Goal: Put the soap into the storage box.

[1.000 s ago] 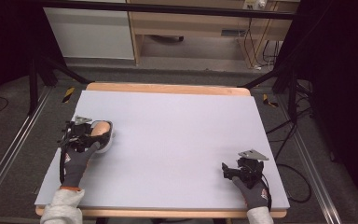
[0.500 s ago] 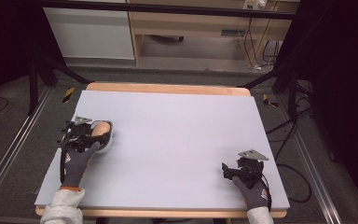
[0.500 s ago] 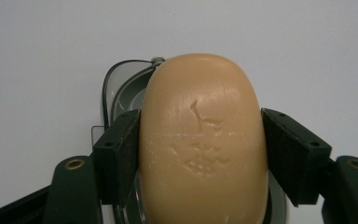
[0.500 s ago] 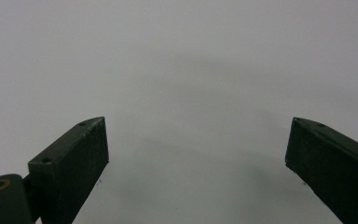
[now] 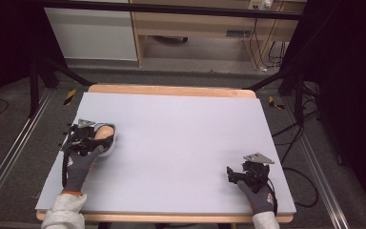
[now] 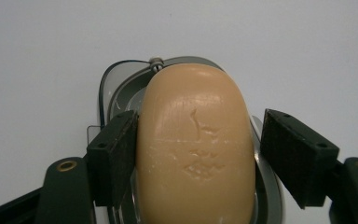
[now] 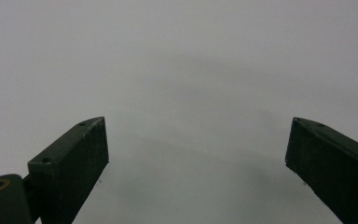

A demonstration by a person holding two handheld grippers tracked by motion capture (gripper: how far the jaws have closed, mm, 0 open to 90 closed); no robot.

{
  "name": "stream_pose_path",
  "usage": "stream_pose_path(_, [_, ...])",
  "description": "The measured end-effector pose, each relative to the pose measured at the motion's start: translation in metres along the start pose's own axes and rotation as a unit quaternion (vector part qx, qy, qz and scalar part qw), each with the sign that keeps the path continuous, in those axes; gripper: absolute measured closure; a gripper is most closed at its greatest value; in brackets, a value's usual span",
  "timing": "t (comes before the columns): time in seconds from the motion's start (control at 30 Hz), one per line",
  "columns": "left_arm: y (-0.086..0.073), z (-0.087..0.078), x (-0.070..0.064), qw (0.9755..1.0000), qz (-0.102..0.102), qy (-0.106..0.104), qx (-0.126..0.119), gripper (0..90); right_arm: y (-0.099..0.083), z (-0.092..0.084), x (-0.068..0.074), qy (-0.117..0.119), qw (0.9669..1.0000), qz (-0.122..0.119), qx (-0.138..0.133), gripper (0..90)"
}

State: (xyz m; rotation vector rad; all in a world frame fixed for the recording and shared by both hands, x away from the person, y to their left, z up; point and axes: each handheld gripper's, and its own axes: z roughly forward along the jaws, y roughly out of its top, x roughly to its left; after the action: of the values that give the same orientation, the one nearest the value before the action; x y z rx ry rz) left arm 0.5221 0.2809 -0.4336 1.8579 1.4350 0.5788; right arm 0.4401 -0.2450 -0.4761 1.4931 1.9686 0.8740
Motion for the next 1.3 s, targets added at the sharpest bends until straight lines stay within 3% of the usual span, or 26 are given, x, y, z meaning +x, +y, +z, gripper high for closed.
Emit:
stream_pose_path(0.67, [0.005,-0.006,-0.015,0.9997,0.020,-0.006,-0.011,25.4,0.000,-0.001,0.000,0.000,1.0000,0.001,-0.001,6.2])
stream_pose_path(1.13, [0.006,-0.009,-0.018,0.9995,0.027,-0.009,-0.014,25.5,0.000,-0.001,0.000,0.000,1.0000,0.003,-0.001,6.2])
stream_pose_path(1.3, [0.008,-0.015,-0.026,0.9988,0.028,-0.028,-0.027,25.9,0.001,-0.002,0.000,-0.002,1.0000,0.003,-0.003,6.2])
